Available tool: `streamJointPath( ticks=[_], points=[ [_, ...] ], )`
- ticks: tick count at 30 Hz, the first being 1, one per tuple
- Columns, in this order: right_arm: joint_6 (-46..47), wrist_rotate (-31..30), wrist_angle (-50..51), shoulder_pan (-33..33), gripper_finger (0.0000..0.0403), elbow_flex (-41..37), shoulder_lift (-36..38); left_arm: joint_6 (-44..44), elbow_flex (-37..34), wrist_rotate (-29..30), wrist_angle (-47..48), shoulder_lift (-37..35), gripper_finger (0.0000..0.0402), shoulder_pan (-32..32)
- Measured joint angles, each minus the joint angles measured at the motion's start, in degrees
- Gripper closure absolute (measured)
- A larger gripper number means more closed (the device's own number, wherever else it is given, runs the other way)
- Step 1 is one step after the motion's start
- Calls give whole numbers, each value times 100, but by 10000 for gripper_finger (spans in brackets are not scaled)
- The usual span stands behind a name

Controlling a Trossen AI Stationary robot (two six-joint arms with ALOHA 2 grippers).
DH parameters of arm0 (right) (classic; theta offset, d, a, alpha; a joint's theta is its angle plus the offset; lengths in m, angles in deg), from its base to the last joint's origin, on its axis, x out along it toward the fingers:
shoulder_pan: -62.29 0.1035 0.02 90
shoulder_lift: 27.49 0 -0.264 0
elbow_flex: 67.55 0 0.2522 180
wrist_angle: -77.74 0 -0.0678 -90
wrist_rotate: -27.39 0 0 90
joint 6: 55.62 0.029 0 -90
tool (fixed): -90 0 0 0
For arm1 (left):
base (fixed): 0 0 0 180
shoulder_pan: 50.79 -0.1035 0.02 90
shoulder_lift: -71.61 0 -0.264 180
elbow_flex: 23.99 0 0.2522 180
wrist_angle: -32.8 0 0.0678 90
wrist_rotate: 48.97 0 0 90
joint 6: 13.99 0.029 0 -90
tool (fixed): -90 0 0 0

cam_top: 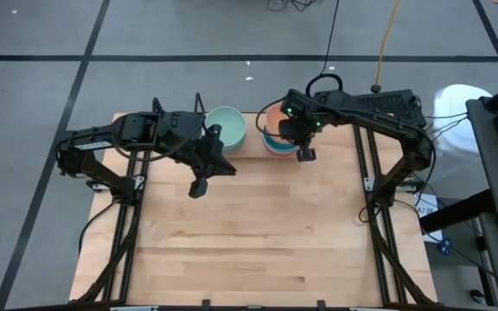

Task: Place and stack bowls onto a shelf
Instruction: Stack the orange bowl on top of the blue bowl on the shelf, then return to Home Position

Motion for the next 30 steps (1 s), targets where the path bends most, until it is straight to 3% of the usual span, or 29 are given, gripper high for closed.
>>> streamJointPath(
  ticks=[7, 19, 30],
  points=[
    [-26, 599, 159, -168, 403, 2, -25, -2, 0, 2, 8, -12, 364, 0],
    [-169, 580, -211, -180, 389, -304, -30, -2, 0, 2, 8, -10, 364, 2],
    [-195, -319, -821, -191, 333, -1145, -35, -10, 0, 2, 8, -8, 364, 2]
  ],
)
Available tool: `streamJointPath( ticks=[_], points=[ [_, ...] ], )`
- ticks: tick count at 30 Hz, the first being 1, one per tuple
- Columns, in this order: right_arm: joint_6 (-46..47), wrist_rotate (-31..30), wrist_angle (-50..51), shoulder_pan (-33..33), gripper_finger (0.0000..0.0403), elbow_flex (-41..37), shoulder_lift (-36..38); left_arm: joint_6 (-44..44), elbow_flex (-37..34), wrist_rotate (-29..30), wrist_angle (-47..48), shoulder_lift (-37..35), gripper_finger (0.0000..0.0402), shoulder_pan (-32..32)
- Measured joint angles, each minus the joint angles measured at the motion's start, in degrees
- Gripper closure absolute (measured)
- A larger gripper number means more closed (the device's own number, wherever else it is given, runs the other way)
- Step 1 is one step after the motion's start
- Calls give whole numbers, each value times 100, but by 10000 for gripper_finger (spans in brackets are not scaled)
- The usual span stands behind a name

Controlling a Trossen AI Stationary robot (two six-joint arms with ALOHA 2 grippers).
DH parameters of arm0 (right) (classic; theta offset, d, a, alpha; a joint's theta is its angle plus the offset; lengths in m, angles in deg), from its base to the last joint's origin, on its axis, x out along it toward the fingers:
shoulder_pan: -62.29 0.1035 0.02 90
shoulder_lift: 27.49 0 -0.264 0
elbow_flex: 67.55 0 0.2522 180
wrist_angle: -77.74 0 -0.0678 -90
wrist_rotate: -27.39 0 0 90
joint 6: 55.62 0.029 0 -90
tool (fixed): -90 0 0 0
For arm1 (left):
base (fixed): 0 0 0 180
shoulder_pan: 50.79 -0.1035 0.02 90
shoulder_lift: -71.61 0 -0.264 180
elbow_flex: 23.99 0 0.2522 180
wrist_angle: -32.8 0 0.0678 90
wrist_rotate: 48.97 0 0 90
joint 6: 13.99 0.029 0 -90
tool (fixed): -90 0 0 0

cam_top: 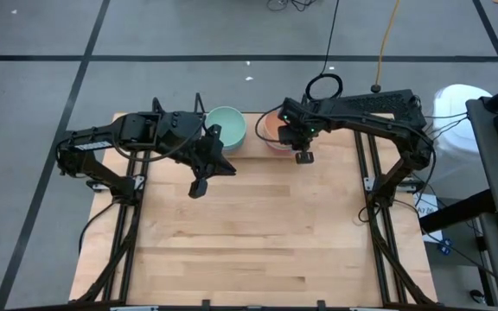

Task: Place and stack bowls onto a shelf
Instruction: Return to Home Position

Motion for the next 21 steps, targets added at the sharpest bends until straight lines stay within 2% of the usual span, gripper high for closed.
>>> streamJointPath(
  ticks=[11, 15, 21],
  points=[
    [-369, 3, -198, 152, 288, -3, 208, 17, 0, 1, 78, 0, 364, 0],
    [-373, 21, -342, 323, 287, -3, 542, 164, 0, 43, 354, -61, 364, 0],
    [88, 22, -587, 604, 287, -3, 1338, 1, 7, 538, 670, -357, 364, 0]
  ],
)
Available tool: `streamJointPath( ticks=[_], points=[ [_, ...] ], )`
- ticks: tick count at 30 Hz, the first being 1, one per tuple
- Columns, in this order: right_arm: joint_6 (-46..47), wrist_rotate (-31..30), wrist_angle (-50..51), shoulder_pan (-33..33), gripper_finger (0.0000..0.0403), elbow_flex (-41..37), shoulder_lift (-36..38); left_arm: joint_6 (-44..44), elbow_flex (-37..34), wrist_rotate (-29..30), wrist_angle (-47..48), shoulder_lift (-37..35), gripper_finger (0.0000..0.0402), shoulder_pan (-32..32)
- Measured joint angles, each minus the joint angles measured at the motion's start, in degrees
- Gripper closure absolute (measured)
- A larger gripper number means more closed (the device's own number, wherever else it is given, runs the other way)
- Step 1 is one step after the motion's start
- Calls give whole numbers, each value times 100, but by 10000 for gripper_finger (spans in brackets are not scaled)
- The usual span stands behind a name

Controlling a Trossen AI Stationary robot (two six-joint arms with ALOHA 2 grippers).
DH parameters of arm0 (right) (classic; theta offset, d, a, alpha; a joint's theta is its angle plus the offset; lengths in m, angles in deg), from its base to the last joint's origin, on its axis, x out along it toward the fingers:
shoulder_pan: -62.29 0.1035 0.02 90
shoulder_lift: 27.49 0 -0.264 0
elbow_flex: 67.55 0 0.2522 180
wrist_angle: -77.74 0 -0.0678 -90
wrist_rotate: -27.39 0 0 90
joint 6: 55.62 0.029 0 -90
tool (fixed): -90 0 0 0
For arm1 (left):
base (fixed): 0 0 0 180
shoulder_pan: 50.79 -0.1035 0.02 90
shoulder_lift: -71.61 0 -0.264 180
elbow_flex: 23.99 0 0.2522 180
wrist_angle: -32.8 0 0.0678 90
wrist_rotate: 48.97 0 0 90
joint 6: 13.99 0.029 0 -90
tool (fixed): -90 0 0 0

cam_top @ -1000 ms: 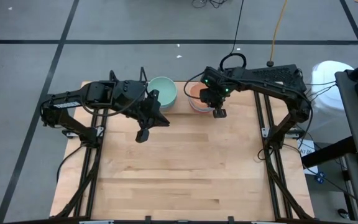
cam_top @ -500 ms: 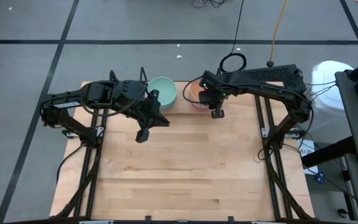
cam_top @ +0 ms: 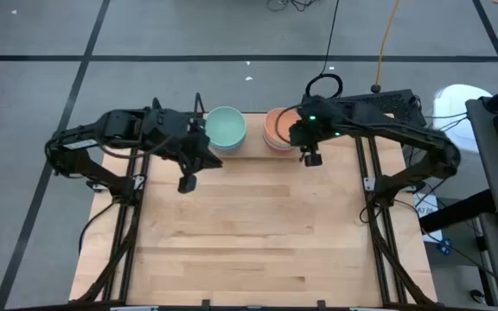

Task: Place and stack bowls onto a shelf
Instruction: Return to Home Position

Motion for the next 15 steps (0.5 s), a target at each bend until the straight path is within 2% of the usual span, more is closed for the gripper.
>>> streamJointPath(
  ticks=[8, 15],
  points=[
    [265, 0, -153, 309, 287, -4, 1087, -18, -4, 556, 305, -598, 364, 2],
    [664, 2, -260, 406, 287, -4, 1918, -16, -4, 651, 424, -1226, 364, 2]
  ],
)
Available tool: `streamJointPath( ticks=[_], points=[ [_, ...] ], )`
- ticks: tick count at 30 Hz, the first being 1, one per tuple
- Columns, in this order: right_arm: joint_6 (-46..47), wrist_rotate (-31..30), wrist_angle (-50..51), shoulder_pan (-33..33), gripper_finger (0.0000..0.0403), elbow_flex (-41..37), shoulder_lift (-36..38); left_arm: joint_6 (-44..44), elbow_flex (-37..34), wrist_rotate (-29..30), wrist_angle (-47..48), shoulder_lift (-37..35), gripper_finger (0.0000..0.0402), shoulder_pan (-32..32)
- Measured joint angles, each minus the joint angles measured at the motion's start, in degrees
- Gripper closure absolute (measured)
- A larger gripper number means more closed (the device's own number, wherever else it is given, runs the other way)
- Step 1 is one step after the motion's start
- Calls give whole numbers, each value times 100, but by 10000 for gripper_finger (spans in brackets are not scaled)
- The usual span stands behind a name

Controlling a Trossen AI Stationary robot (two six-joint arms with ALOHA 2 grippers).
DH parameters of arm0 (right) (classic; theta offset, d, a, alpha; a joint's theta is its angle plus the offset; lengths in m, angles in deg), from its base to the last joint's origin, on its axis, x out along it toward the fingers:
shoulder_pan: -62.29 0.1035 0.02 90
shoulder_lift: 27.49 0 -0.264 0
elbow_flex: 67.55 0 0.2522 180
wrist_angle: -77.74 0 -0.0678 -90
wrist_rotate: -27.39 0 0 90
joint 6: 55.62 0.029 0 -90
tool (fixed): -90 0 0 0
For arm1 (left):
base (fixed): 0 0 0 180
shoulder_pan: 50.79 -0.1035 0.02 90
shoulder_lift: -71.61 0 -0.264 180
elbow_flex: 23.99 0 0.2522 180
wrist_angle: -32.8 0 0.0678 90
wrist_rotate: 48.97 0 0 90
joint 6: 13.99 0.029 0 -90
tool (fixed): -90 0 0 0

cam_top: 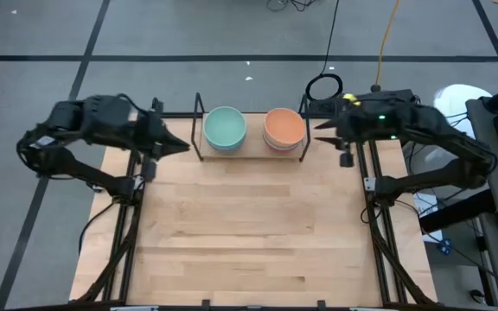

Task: Place and stack bowls onto a shelf
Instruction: Return to Home Position

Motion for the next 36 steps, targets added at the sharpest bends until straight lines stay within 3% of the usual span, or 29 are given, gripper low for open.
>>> streamJointPath(
  ticks=[22, 36],
  points=[
    [781, 9, 55, -2, 287, 0, 1556, 33, 0, 0, 1500, -1815, 364, 0],
    [1746, 20, 940, -2, 287, 2, 2592, 24, 0, 0, 1952, -3073, 364, -2]
  ],
)
